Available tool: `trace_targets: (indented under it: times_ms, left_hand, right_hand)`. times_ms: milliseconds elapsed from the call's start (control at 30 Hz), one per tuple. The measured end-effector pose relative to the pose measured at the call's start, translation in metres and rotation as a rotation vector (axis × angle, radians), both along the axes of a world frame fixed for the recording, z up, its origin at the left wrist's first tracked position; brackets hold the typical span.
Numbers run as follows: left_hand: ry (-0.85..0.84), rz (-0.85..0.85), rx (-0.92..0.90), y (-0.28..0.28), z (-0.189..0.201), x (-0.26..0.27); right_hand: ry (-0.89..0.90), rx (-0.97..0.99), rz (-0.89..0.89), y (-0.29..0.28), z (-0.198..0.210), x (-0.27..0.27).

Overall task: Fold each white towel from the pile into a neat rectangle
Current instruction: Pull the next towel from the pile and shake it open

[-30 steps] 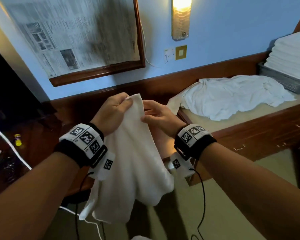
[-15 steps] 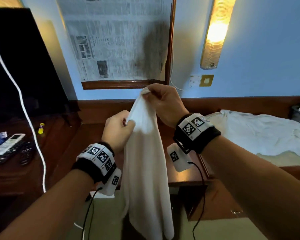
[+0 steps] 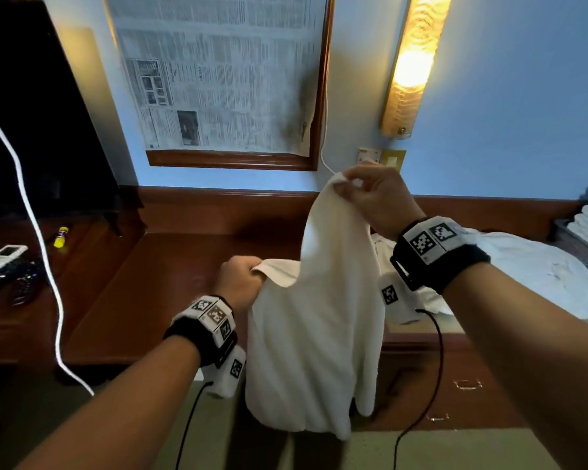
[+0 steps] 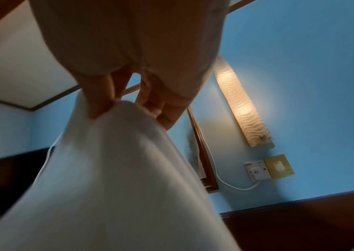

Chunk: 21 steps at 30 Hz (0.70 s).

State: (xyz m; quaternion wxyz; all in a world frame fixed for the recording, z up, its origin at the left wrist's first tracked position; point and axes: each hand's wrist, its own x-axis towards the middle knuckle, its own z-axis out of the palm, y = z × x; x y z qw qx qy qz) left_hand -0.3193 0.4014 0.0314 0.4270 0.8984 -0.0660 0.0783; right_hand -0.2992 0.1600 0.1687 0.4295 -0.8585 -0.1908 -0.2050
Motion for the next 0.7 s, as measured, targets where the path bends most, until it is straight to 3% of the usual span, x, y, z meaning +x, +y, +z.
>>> trace_targets:
  times_ms: [133,233,367,467,700]
  left_hand:
    - [-0.001,-0.058,0.075,-0.03,0.039,0.003]
    - [-0.039,-0.099,0.12,-0.048,0.059,0.001]
    - [-0.166,-0.102,0.052,-0.048,0.058,-0.012]
    - [-0.275,0.034,0.014,-0.032,0.045,-0.021]
    - [-0.119,0.267,0.054,0.026,-0.001,-0.038]
  right_hand:
    - [0.223,-0.428,0.234,0.003,-0.026,-0.021]
    - [0.312,-0.562,0.22,0.017,-0.066,-0.026]
    - [0.172,-0.448,0.068,0.025,-0.08,-0.026]
    - [0.053,-0.402,0.075,0.036,-0.065,-0.024]
    - [-0.184,-0.135,0.127,0.076,-0.007,-0.017]
